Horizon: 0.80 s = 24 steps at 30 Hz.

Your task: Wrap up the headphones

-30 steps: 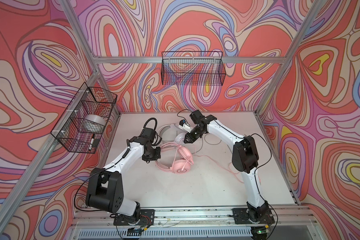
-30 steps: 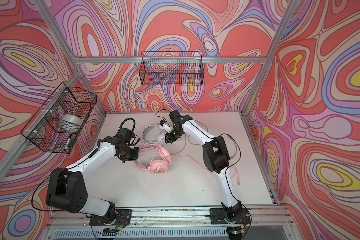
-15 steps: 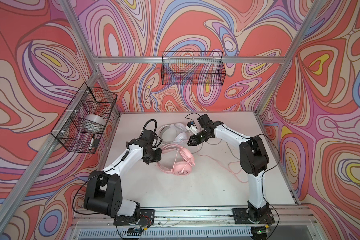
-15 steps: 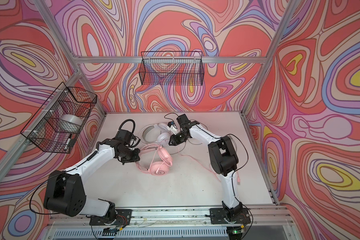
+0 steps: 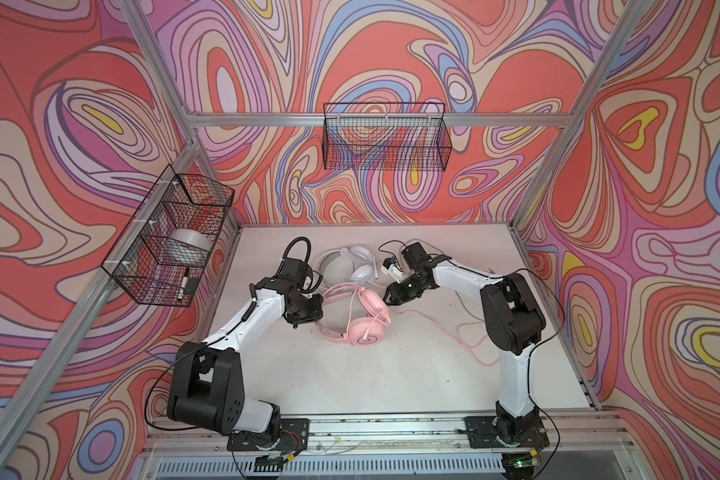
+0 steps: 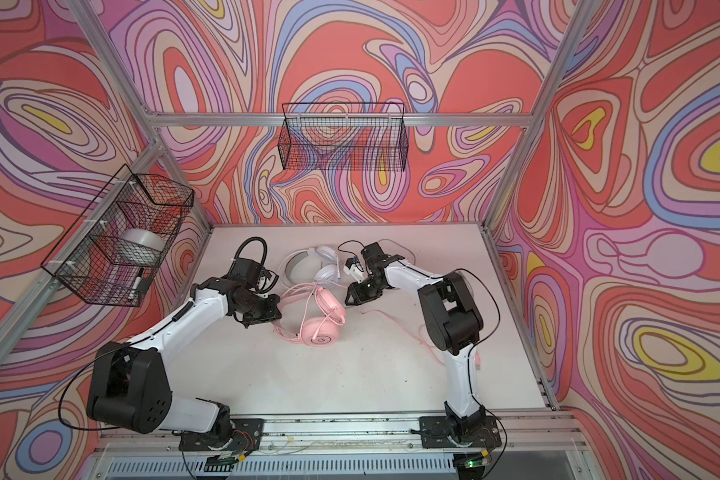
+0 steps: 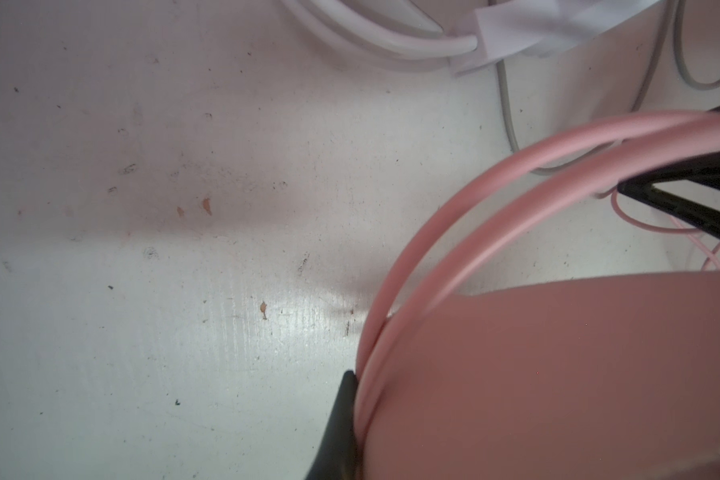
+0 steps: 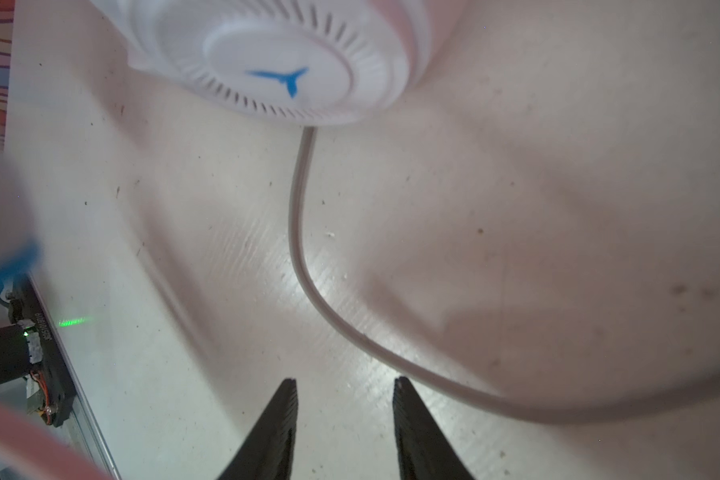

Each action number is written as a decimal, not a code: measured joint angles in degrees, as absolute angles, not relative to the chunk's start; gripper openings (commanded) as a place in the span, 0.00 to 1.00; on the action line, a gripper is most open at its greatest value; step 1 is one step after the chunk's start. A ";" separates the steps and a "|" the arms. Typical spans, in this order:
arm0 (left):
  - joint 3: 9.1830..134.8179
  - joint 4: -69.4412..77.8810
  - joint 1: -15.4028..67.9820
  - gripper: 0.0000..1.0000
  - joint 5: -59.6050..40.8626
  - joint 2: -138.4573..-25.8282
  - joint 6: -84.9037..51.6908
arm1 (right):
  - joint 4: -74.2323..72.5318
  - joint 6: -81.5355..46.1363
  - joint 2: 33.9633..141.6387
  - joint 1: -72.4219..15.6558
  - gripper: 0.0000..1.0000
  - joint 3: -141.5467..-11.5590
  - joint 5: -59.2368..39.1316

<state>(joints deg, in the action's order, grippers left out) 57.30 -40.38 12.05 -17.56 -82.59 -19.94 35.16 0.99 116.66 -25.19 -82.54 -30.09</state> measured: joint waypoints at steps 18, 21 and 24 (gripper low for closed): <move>57.23 -39.18 11.66 0.00 -18.41 -83.02 -21.26 | 35.18 1.04 109.47 -24.36 0.59 -75.48 -24.38; 57.23 -39.18 11.66 0.00 -18.37 -83.59 -21.26 | 35.33 0.97 106.94 -24.36 0.61 -74.65 -23.27; 57.21 -39.18 11.68 0.00 -18.39 -83.85 -21.28 | 35.38 1.17 104.62 -24.34 0.65 -74.70 -22.09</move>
